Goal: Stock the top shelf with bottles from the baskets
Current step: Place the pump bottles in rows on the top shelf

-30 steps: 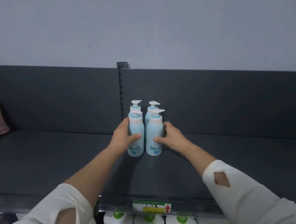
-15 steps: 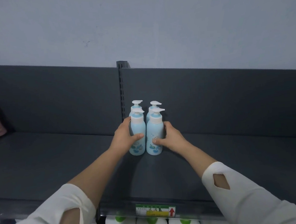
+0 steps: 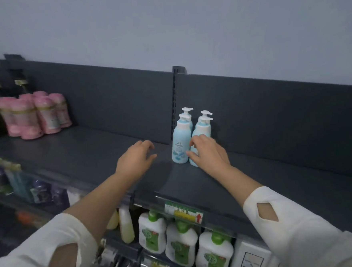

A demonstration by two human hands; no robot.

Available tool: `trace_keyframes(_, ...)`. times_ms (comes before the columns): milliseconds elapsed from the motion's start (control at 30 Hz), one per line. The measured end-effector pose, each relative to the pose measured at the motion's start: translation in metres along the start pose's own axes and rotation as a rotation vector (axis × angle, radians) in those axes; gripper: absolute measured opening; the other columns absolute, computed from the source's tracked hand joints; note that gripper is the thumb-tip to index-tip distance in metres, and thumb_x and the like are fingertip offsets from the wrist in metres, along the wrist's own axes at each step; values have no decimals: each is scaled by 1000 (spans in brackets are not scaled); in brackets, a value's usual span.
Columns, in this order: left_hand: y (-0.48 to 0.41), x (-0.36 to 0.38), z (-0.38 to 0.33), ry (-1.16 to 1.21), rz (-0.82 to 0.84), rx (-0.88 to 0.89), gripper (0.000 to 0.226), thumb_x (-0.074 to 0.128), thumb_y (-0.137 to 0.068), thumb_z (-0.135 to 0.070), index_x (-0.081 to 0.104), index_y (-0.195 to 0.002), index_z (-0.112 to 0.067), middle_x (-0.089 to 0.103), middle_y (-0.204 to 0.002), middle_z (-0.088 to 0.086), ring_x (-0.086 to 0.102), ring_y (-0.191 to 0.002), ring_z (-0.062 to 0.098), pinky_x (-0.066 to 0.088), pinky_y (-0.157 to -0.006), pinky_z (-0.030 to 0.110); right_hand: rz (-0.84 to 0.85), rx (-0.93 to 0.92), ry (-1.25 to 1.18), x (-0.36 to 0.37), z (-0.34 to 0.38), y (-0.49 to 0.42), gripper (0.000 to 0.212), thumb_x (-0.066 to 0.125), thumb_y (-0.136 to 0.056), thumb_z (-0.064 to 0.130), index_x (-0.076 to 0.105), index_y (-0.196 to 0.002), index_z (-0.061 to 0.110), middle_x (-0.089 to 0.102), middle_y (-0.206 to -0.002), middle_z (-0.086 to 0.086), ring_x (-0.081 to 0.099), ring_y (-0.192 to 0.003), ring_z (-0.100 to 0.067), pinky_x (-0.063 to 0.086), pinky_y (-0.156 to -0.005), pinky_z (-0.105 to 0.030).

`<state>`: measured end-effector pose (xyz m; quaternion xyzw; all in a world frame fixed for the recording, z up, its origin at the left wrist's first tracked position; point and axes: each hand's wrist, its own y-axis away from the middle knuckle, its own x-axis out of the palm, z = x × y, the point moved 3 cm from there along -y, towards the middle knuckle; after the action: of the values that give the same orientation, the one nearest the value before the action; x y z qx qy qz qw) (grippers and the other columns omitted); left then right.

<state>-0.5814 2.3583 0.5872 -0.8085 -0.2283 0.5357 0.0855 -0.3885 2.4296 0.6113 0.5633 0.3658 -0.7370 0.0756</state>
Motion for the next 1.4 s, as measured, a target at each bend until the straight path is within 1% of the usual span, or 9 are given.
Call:
trace_keyframes(167, 47, -30, 40, -93, 1, -97, 26, 49, -95, -35, 53, -116, -20, 56, -113, -1, 56, -105, 20, 49, -81, 36, 23, -185, -86, 21, 63, -2, 29, 47, -95, 41, 52, -115, 20, 57, -113, 0, 52, -107, -24, 41, -76, -34)
trace_keyframes(367, 110, -82, 120, -300, 26, -221, 19, 47, -93, -33, 57, -101, -18, 59, -105, 2, 58, -99, 25, 50, -78, 40, 43, -443, -162, 57, 170, -1, 28, 45, -96, 42, 54, -113, 22, 58, -112, 2, 53, -107, -22, 44, -77, -34)
trace_keyframes(433, 138, -91, 155, -321, 50, -315, 19, 48, -93, -32, 58, -98, -17, 59, -103, 4, 58, -98, 27, 50, -78, 40, 95, -512, -200, 76, 211, 4, 26, 44, -96, 40, 55, -112, 21, 59, -112, 1, 55, -106, -23, 45, -76, -35)
trace_keyframes(533, 183, -93, 212, -309, 101, -445, 23, 47, -93, -32, 58, -106, -16, 60, -108, 6, 58, -102, 28, 48, -81, 38, 223, -596, -234, 113, 272, 19, 26, 44, -97, 38, 56, -111, 20, 60, -112, 0, 56, -106, -25, 46, -78, -36)
trace_keyframes(667, 235, -77, 285, -228, 194, -530, 19, 49, -92, -25, 59, -99, -10, 61, -103, 13, 60, -100, 33, 49, -83, 44, 376, -711, -212, 169, 338, 42, 27, 44, -97, 38, 55, -113, 20, 59, -116, -2, 56, -108, -26, 49, -79, -40)
trace_keyframes(733, 257, -64, 311, -198, 241, -587, 19, 50, -92, -22, 59, -101, -9, 62, -105, 14, 59, -101, 33, 48, -85, 42, 451, -733, -204, 200, 359, 55, 27, 44, -97, 38, 55, -112, 19, 58, -116, -3, 56, -108, -27, 49, -80, -39)
trace_keyframes(1000, 332, 16, 379, -120, 411, -731, 31, 52, -91, -31, 53, -121, -21, 57, -120, 3, 55, -109, 24, 47, -89, 34, 747, -750, -214, 314, 386, 111, 25, 49, -95, 33, 56, -115, 21, 60, -115, -2, 59, -101, -26, 48, -75, -36)
trace_keyframes(1233, 379, 99, 419, -201, 550, -764, 44, 53, -88, -30, 47, -131, -18, 45, -137, 4, 44, -124, 27, 44, -96, 36, 948, -766, -184, 412, 393, 146, 37, 54, -92, 31, 52, -128, 19, 53, -130, -5, 54, -112, -28, 49, -87, -38)
trace_keyframes(1400, 382, 147, 437, -324, 604, -683, 58, 53, -89, -30, 32, -143, -23, 34, -146, 0, 27, -137, 21, 28, -106, 34, 1030, -810, -178, 476, 397, 169, 50, 59, -88, 28, 45, -135, 21, 48, -131, -6, 48, -119, -28, 45, -94, -37)
